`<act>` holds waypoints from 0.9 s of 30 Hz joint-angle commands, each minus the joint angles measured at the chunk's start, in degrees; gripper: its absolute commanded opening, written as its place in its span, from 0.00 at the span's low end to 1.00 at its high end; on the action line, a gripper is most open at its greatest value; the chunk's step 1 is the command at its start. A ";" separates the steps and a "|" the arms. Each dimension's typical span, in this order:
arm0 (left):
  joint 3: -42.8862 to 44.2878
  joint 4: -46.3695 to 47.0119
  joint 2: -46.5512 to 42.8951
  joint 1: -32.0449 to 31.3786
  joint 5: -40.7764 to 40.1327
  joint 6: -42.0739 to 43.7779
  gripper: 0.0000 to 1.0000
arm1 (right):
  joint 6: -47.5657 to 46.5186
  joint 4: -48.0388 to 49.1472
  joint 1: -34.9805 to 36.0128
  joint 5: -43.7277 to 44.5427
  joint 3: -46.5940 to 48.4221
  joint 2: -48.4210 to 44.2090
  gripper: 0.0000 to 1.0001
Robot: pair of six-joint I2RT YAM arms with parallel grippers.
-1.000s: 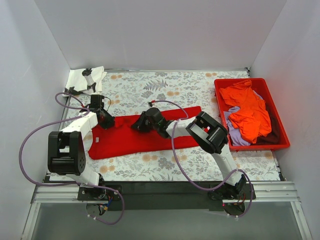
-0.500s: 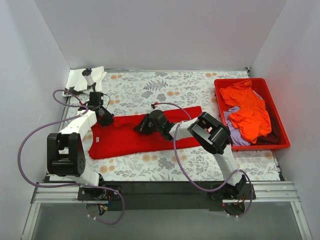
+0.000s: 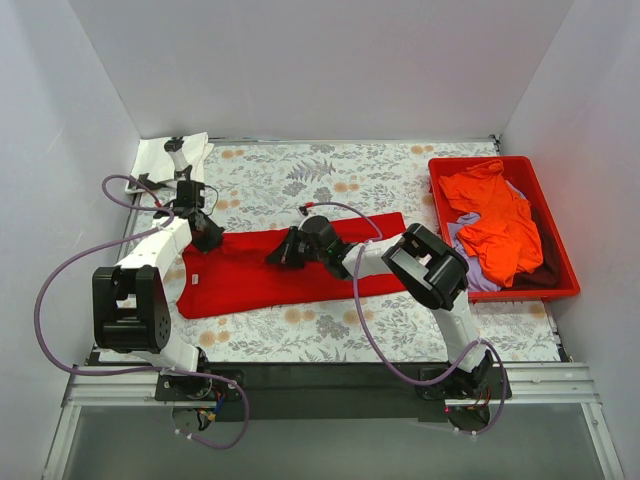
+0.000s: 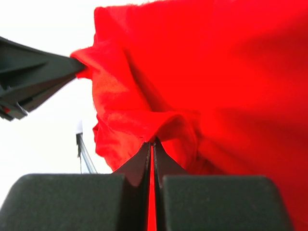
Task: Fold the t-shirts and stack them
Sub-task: Fold the tshirt
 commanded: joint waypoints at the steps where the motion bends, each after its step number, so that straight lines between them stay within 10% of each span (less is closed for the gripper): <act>1: 2.62 -2.71 -1.63 0.77 -3.53 0.95 0.00 | -0.25 1.18 -0.18 -3.68 -0.62 -3.21 0.01; 27: -0.19 -2.28 -3.04 0.86 0.07 1.30 0.00 | -2.62 0.92 -0.71 -5.53 -1.33 -2.42 0.31</act>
